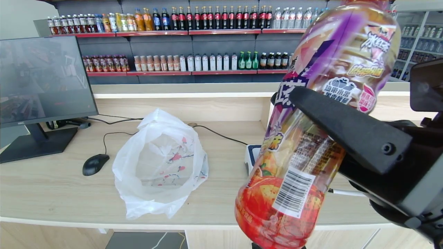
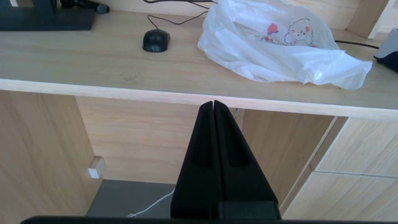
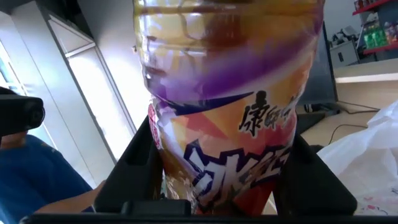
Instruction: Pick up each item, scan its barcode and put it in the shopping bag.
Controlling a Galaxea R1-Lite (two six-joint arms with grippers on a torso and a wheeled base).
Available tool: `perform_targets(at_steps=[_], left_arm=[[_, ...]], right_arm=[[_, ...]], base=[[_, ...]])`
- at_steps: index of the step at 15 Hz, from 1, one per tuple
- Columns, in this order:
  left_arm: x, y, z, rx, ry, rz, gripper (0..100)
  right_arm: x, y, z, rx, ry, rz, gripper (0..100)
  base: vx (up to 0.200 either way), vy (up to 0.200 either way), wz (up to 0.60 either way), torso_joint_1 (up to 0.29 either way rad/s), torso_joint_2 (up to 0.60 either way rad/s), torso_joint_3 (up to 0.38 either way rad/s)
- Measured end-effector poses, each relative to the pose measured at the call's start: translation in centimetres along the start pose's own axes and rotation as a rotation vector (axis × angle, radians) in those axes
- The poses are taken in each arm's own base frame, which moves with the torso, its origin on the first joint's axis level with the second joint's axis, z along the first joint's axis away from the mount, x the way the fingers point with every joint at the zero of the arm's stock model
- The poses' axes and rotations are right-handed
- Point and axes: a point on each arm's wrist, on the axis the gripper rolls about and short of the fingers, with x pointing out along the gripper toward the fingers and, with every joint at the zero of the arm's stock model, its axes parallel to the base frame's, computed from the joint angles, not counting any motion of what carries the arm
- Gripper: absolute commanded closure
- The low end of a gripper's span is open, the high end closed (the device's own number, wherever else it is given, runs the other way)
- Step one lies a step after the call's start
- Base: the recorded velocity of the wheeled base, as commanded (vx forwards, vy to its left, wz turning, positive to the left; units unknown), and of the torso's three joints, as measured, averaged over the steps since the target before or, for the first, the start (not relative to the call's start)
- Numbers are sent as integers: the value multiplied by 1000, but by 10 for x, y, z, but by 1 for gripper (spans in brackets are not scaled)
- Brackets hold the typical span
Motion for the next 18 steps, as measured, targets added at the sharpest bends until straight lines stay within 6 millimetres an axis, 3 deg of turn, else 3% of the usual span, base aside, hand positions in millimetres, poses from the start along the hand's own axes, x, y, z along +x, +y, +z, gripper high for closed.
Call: perform_targets(at_steps=[13,18], left_arm=[[0,0,0,0,-1,0,100],[0,0,0,0,0,0,100]], right_arm=[[-2,0,5,-23,-14,0,100],[-17,-4,-6,-99,44,-44,100]], base=[[0,0,0,0,0,0],[0,0,0,0,0,0]])
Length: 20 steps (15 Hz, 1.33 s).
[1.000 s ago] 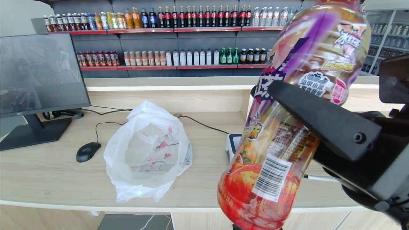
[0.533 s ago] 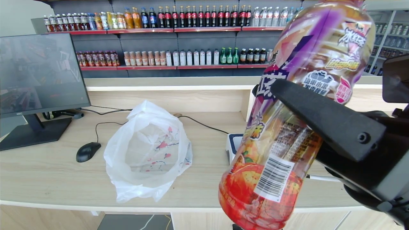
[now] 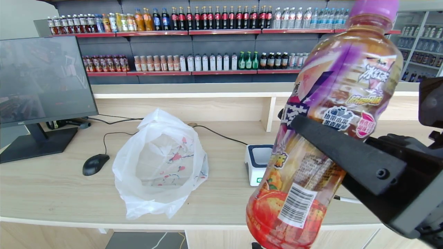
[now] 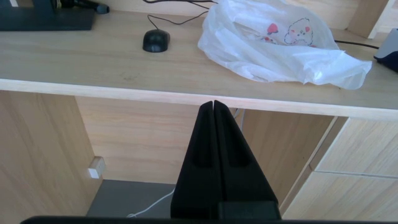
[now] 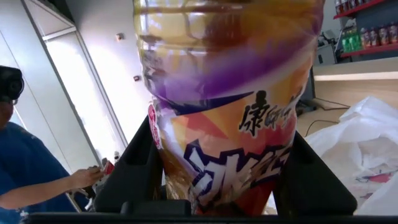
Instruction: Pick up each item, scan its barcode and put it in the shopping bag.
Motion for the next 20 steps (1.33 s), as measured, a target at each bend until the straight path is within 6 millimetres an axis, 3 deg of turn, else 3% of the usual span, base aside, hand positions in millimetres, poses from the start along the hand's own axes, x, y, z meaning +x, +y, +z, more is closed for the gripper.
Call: perform_targets(at_steps=[6,10,13,17,20], left_arm=[[0,0,0,0,0,0,100],[0,0,0,0,0,0,100],[0,0,0,1,0,0,100],[0,0,0,1,0,0,100],[0,0,0,1,0,0,100]], right_arm=[[-29,-21,-22,-199,126,-132,100],[-58,-37,-31,-388,199,-335,100],[-65,-41,-32,-501,199,-483,100],[-82,-42,-41,-528,258,-591,100],[-93,-53,-35,-549,256,-683,100]], base=[[0,0,0,0,0,0],[0,0,0,0,0,0],[0,0,0,0,0,0],[0,0,0,0,0,0],[0,0,0,0,0,0]])
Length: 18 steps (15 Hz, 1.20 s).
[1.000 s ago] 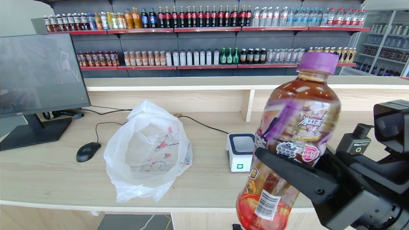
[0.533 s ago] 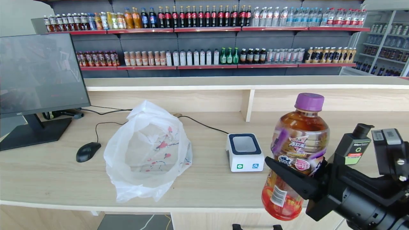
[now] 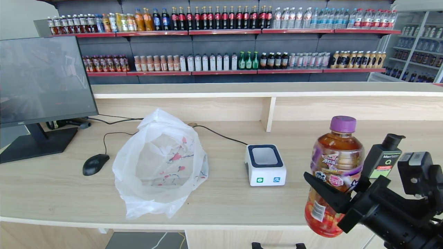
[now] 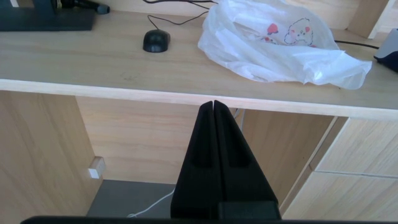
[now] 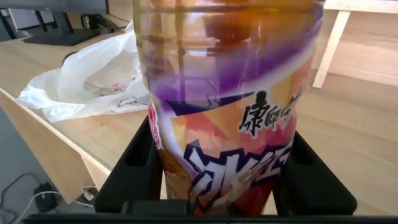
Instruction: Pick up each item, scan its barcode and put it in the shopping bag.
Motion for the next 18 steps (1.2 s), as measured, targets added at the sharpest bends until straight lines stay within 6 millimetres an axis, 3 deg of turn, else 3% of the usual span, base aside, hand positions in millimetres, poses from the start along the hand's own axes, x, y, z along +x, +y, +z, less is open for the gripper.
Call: perform_targets(at_steps=[5,8,12,18], left_arm=[[0,0,0,-1,0,0,100],[0,0,0,-1,0,0,100],[0,0,0,-1,0,0,100],[0,0,0,-4,0,0,100]], right_arm=[[16,-29,20,-72,-103,-153,100],[22,-32,22,-36,-114,-142,100],[30,-32,40,-90,-203,-99,100],[37,-40,51,-179,-246,-156,100]], base=[[0,0,0,0,0,0],[0,0,0,0,0,0],[0,0,0,0,0,0],[0,200,0,3,3,2]])
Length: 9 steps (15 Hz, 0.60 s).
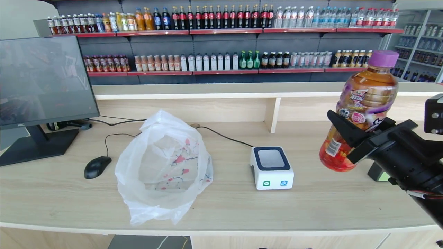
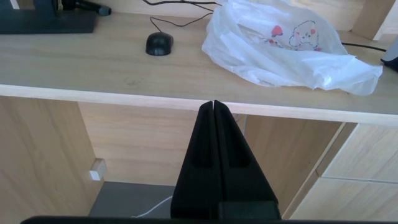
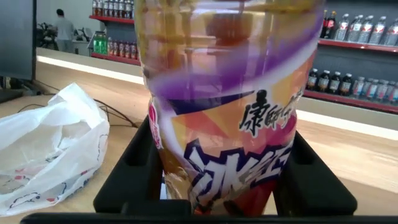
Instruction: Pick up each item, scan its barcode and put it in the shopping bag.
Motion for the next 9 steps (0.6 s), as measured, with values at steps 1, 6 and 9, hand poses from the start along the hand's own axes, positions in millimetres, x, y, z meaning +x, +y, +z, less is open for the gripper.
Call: perform_targets(at_steps=[1,6,9], left_arm=[[0,0,0,0,0,0,100],[0,0,0,2,-1,0,100],[0,0,0,3,-1,-1,100]], right_arm=[[1,0,-1,-1,4,1,100],[3,-6,-3,-3,7,-25,100],[3,-7,-7,-6,27,-28,100]], base=[[0,200,0,-7,7,-2],[0,160,0,1,2,3],[0,0,0,0,0,0]])
